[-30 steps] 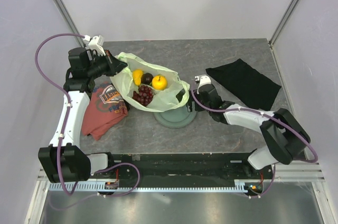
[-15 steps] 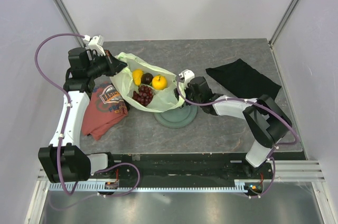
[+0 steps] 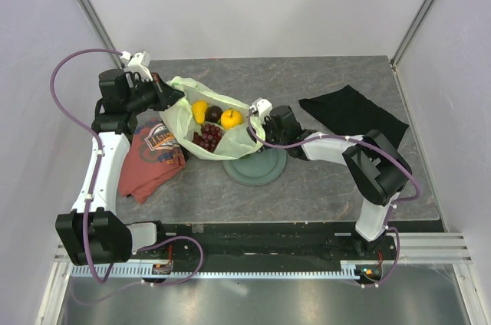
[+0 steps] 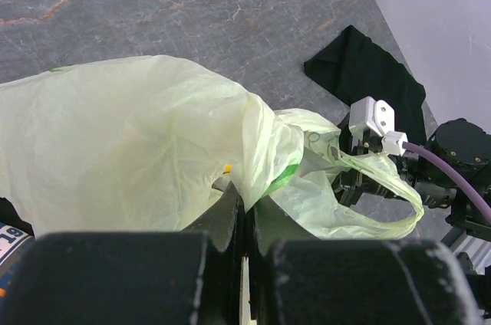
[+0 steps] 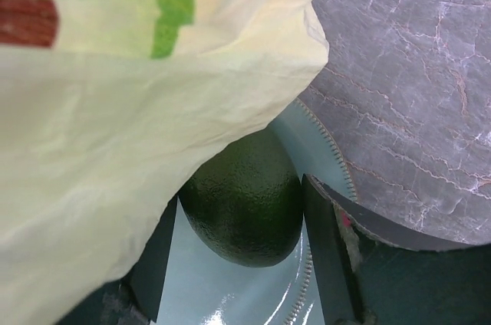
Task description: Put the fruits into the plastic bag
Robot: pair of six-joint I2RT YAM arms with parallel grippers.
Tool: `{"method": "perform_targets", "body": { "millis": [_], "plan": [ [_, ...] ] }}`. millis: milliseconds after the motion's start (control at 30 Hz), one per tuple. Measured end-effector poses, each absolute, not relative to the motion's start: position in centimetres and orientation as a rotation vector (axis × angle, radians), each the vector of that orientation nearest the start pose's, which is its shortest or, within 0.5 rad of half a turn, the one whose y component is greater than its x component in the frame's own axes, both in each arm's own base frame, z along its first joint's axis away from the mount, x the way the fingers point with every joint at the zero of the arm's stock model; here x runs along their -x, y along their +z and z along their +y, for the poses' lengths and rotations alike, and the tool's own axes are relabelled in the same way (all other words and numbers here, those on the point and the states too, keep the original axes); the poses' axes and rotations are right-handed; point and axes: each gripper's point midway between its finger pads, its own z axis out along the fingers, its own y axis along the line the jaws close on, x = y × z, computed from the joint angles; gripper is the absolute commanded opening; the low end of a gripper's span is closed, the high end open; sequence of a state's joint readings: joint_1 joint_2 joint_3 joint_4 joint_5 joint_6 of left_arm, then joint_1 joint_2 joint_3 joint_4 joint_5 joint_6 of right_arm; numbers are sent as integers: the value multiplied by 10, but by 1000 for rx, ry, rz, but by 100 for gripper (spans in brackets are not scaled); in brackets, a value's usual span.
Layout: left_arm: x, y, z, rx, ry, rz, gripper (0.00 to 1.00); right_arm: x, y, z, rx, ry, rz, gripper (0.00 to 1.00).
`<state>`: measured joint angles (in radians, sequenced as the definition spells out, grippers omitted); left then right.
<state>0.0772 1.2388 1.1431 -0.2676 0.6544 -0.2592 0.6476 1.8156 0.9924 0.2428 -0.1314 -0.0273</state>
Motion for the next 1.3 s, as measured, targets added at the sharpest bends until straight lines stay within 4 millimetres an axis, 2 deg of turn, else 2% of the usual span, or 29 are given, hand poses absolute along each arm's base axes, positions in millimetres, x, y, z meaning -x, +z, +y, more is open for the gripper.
{"method": "perform_targets", "body": {
  "millis": [133,233,400,533,633,800,867,1000,1167,1300],
  "plan": [
    [-370,288,-87,-119,-752,1923,2,-369,59,306,808,496,2037,66],
    [-370,288,-87,-118,-751,1923,1,-368,59,306,810,496,2037,53],
    [-370,288,-86,-117,-751,1923,2,-367,59,304,794,497,2044,42],
    [-370,288,-86,-117,-751,1923,2,-351,62,291,753,502,2074,34],
    [-370,288,-86,-117,-751,1924,2,-341,74,283,717,508,2070,31],
    [-370,288,-86,-117,-751,1924,2,-332,112,271,638,523,2006,27],
    [-370,288,-86,-117,-751,1924,2,-329,121,266,605,518,1996,26],
    [-370,288,-86,-117,-752,1923,2,-321,116,249,549,469,2037,26],
    [-370,288,-86,-117,-752,1923,2,-308,103,219,458,363,2118,25],
    [-370,288,-86,-117,-752,1923,2,-307,116,201,366,300,2111,26]
  ]
}}
